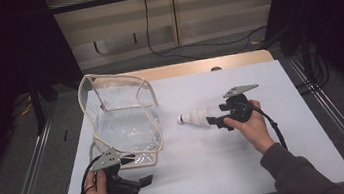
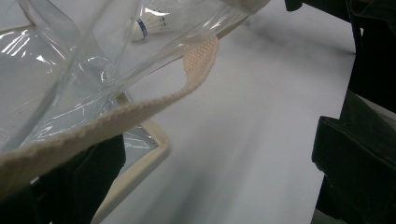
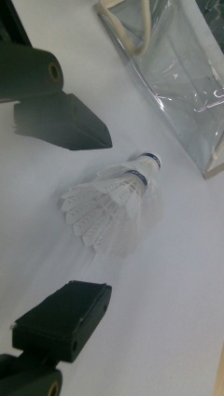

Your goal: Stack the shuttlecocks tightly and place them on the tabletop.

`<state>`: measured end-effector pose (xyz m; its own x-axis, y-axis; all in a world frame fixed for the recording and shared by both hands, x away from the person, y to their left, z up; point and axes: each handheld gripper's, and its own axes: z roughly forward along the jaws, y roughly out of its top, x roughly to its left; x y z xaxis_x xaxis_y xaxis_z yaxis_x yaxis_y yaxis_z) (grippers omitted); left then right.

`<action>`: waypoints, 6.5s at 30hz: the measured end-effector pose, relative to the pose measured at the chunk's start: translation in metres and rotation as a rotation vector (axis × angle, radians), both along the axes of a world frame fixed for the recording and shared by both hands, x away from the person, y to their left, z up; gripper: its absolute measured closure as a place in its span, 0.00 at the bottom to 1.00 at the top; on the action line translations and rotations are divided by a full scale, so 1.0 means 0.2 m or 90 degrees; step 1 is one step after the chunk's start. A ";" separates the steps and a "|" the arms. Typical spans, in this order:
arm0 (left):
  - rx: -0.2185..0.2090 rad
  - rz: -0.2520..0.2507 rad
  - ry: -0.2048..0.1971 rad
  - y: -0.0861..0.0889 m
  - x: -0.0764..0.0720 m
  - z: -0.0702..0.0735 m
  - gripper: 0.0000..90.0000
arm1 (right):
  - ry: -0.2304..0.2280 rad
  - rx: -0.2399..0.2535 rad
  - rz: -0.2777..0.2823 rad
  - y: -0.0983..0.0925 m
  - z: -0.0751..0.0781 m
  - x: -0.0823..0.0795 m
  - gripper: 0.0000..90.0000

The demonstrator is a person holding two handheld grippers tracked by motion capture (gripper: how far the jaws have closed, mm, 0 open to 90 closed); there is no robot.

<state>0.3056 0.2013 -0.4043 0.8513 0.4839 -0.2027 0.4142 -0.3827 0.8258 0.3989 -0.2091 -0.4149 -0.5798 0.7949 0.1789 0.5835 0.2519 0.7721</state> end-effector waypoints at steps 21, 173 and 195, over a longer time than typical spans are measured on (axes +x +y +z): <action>0.000 -0.003 0.000 0.00 0.00 0.00 0.03 | -0.009 0.004 0.015 -0.05 0.08 -0.05 0.21; 0.000 0.001 -0.003 0.01 0.00 0.00 0.03 | -0.025 -0.074 0.030 -0.21 0.03 -0.11 0.97; 0.002 0.002 -0.003 0.01 0.00 0.00 0.03 | -0.029 -0.073 -0.016 -0.37 0.01 -0.13 0.88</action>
<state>0.3050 0.2031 -0.4034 0.8510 0.4867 -0.1973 0.4113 -0.3843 0.8265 0.3738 -0.2823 -0.4120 -0.5655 0.8226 0.0598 0.5553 0.3262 0.7650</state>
